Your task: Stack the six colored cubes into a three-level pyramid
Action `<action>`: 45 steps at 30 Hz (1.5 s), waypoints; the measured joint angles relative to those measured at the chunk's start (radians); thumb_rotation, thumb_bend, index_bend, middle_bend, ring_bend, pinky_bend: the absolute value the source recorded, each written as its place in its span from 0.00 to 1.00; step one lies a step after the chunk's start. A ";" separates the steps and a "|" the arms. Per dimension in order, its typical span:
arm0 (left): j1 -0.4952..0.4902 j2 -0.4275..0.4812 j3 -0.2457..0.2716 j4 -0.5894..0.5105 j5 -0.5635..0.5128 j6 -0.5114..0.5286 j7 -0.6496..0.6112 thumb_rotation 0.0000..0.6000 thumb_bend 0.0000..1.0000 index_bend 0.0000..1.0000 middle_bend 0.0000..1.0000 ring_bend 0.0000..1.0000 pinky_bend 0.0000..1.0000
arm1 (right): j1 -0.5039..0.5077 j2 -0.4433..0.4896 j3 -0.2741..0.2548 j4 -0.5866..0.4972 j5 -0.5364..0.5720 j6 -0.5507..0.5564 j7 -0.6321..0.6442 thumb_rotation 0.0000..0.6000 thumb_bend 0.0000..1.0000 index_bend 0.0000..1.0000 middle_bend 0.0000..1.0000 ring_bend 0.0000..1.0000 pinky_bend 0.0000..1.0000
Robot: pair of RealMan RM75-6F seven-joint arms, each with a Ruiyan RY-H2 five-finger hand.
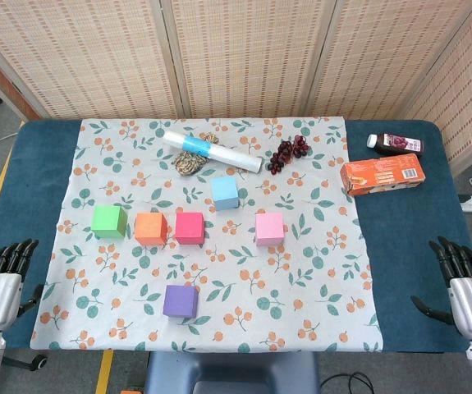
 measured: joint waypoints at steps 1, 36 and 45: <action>-0.001 0.002 0.000 -0.002 0.001 -0.002 -0.002 1.00 0.36 0.08 0.09 0.10 0.13 | 0.000 0.002 -0.001 -0.001 -0.004 0.000 0.002 0.88 0.00 0.00 0.00 0.00 0.05; -0.667 -0.046 -0.184 -0.071 -0.230 -0.742 0.064 1.00 0.35 0.00 0.03 0.00 0.08 | 0.056 0.070 0.004 -0.051 -0.114 -0.001 0.052 0.88 0.00 0.00 0.00 0.00 0.05; -0.756 -0.118 -0.163 -0.022 -0.430 -0.756 0.242 1.00 0.35 0.00 0.00 0.00 0.05 | 0.065 0.072 0.007 -0.040 -0.093 -0.019 0.069 0.88 0.00 0.00 0.00 0.00 0.05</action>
